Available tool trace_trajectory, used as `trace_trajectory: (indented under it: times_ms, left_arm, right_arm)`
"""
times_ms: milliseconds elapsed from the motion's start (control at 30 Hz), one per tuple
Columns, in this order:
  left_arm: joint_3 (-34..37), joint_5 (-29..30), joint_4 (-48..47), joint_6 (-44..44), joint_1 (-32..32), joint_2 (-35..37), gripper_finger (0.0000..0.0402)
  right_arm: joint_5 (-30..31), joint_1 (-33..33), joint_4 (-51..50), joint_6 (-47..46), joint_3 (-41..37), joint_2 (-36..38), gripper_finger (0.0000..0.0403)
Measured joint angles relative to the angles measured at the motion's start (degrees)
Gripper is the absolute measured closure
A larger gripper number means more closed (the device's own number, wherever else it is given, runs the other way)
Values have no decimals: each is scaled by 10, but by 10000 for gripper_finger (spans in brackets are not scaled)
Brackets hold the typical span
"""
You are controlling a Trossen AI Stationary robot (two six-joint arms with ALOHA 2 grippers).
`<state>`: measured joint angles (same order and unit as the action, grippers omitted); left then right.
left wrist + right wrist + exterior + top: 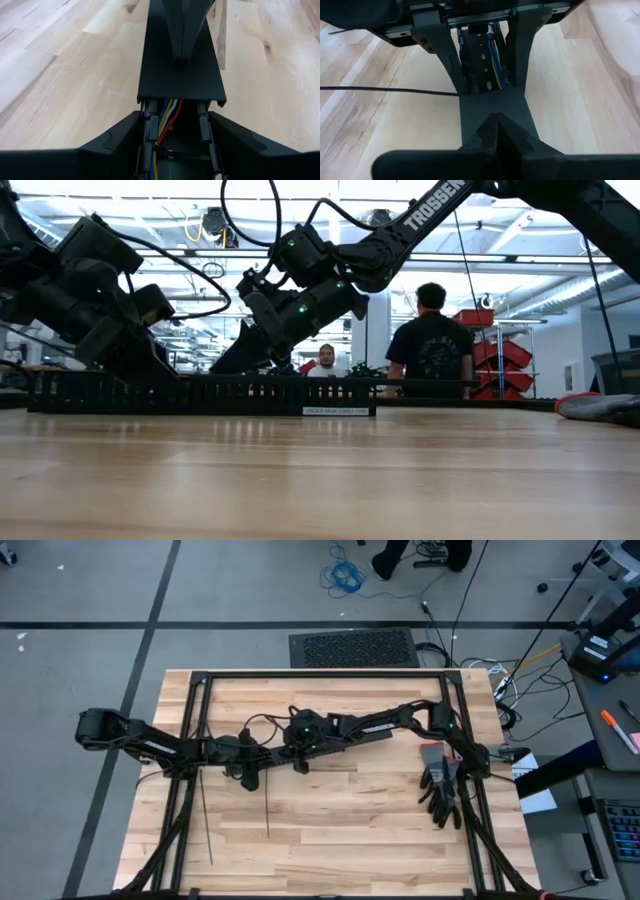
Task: Ziptie cables
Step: Close the black cable duct with the cable duct cover
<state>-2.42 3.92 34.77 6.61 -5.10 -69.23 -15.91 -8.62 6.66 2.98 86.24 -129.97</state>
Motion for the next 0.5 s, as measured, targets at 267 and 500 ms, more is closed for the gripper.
trace_trajectory:
  times_ms: [267,500]
  left_arm:
    - [0,2,2,2,0,0,189]
    - [1,-12,1,6,-1,0,177]
  right_arm:
    - [-5,3,-6,3,33,-20,403]
    - [-10,4,-24,4,68,-45,403]
